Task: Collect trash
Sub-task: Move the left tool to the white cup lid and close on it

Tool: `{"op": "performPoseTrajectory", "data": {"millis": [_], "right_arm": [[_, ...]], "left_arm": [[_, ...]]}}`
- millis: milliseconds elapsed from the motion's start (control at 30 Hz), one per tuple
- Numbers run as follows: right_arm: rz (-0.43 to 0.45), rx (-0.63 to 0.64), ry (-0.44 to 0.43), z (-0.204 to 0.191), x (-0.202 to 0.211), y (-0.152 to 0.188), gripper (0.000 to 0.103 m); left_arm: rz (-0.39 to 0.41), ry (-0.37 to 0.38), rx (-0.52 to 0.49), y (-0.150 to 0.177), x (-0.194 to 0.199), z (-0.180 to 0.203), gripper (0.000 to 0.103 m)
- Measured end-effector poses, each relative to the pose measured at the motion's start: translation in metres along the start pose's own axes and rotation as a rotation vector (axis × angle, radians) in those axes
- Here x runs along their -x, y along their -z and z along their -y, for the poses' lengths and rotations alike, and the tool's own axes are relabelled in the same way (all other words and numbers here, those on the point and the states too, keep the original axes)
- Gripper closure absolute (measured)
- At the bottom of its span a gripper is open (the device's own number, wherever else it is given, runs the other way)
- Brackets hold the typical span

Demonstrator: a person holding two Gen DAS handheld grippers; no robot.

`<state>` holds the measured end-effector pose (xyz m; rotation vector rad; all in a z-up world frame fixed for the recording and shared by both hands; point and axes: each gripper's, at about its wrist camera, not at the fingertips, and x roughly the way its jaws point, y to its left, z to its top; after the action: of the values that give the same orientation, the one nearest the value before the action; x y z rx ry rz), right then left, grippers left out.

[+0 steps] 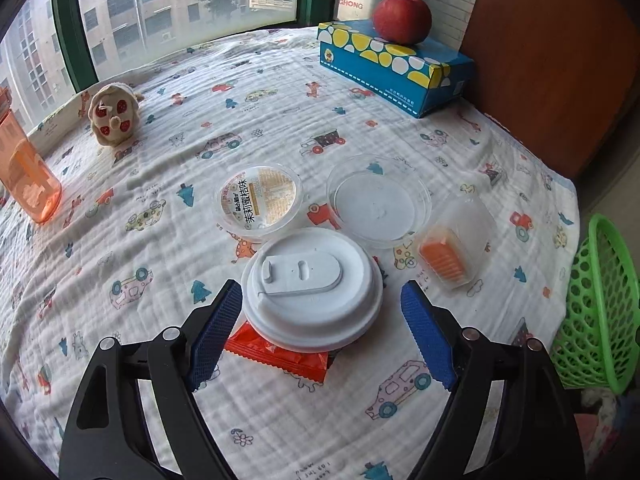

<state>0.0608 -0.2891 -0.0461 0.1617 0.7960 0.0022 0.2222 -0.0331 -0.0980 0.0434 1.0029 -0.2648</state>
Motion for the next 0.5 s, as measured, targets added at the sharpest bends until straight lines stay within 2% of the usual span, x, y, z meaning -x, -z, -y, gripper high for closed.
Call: {"op": "performPoseTrajectory", "data": {"millis": [500], "right_arm": [[-0.038, 0.057, -0.033, -0.032, -0.031, -0.015, 0.029]], "left_arm": [[-0.032, 0.001, -0.027, -0.002, -0.023, -0.008, 0.022]]}}
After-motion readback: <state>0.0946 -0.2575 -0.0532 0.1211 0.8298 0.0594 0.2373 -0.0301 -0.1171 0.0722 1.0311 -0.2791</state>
